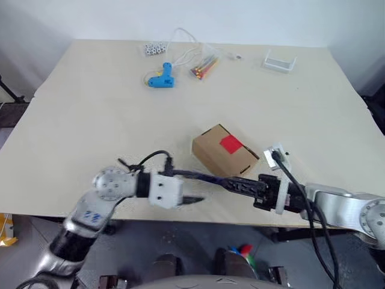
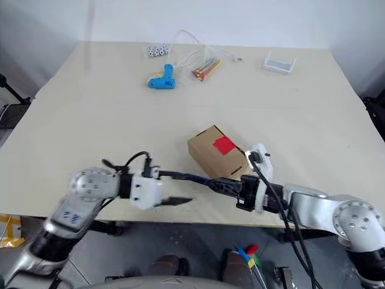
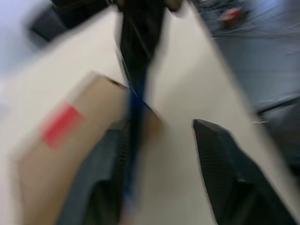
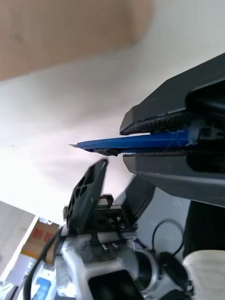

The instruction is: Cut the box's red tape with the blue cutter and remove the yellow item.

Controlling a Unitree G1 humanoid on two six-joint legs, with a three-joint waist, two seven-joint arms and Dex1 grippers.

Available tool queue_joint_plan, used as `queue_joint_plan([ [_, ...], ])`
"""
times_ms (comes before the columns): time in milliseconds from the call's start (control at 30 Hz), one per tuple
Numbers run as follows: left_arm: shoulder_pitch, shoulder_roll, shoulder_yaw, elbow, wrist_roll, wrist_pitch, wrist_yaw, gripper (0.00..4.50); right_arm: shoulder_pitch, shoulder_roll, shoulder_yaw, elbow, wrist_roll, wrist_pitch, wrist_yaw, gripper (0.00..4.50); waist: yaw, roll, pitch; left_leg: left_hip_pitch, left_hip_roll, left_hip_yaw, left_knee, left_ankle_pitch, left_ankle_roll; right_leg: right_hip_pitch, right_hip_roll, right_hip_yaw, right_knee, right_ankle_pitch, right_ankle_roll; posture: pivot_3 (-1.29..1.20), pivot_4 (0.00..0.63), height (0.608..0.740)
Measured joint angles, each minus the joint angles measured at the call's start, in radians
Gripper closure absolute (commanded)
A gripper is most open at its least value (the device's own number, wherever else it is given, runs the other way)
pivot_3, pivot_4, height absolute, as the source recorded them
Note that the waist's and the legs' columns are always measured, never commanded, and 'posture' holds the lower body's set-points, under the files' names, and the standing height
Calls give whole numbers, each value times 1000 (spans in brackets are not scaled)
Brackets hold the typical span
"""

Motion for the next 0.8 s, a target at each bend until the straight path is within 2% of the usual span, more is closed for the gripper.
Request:
queue_joint_plan([
  [33, 50, 69, 52, 19, -43, 64, -35, 1871, 58, -34, -79, -20, 0, 21, 79, 4243, 0, 1, 0, 0, 0, 0, 0, 0, 0, 0, 1, 0, 0, 0, 0, 0, 150, 740],
  [100, 105, 133, 135, 55, -95, 139, -63, 1871, 153, -84, -209, -44, 0, 56, 192, 4243, 3, 1, 1, 0, 1, 0, 0, 0, 0, 1, 6, -1, -1, 0, -1, 0, 150, 740],
  [233, 130, 132, 231, 145, -165, 219, -61, 1871, 367, -139, -503, -60, 0, 158, 339, 4243, 29, 1, 1, 1, 0, 0, 2, -1, 2, 4, 0, 2, -3, 0, -1, 0, 150, 740],
  [333, 103, 95, 269, 255, -174, 234, -36, 2796, 516, -136, -757, -37, -65, 256, 403, 4243, 37, 0, 1, 0, -1, 0, 1, -2, 3, 4, -2, 2, -4, 0, 0, 0, 150, 740],
  [433, 5, 16, 274, 300, -198, 272, 2, 3701, 583, -130, -916, 1, -243, 290, 496, 4243, 44, 0, 0, 0, -1, 1, 1, -2, 3, 3, -1, 2, -4, 0, 0, 0, 150, 740],
  [500, -79, -46, 259, 300, -223, 315, 27, 4335, 585, -132, -968, 28, -367, 281, 557, 4243, 46, 0, 0, 0, -2, 2, 1, -2, 3, 3, -1, 3, -3, 0, 1, 0, 150, 740],
  [533, -112, -69, 248, 299, -230, 332, 36, 4498, 582, -137, -986, 35, -406, 271, 584, 4243, 46, 0, 0, 0, -2, 3, 1, -2, 3, 2, 1, 3, -2, 1, 1, 0, 150, 740],
  [600, -163, -94, 224, 300, -237, 364, 46, 4500, 564, -156, -1002, 47, -470, 266, 633, 4243, 44, 0, 0, 2, -1, 5, 1, -3, 2, 1, 8, 3, -1, 1, 1, 0, 150, 740],
  [700, -301, -175, 144, 340, -218, 395, 54, 4500, 477, -242, -980, 74, -578, 235, 675, 4243, 40, 0, 1, 4, -1, 12, 1, -2, 3, 1, 10, 2, 0, 1, 1, 0, 150, 740],
  [733, -362, -211, 111, 367, -198, 398, 62, 4500, 413, -291, -942, 84, -601, 216, 671, 4243, 37, -1, 1, 4, -1, 13, 1, -2, 3, 1, 10, 3, 0, 1, 1, 0, 150, 740],
  [800, -516, -305, 34, 456, -144, 407, 96, 4500, 221, -394, -787, 117, -604, 156, 608, 4243, 29, -2, 2, 4, -2, 14, 2, 0, 4, 0, 9, 5, 0, 1, 2, 0, 150, 740],
])
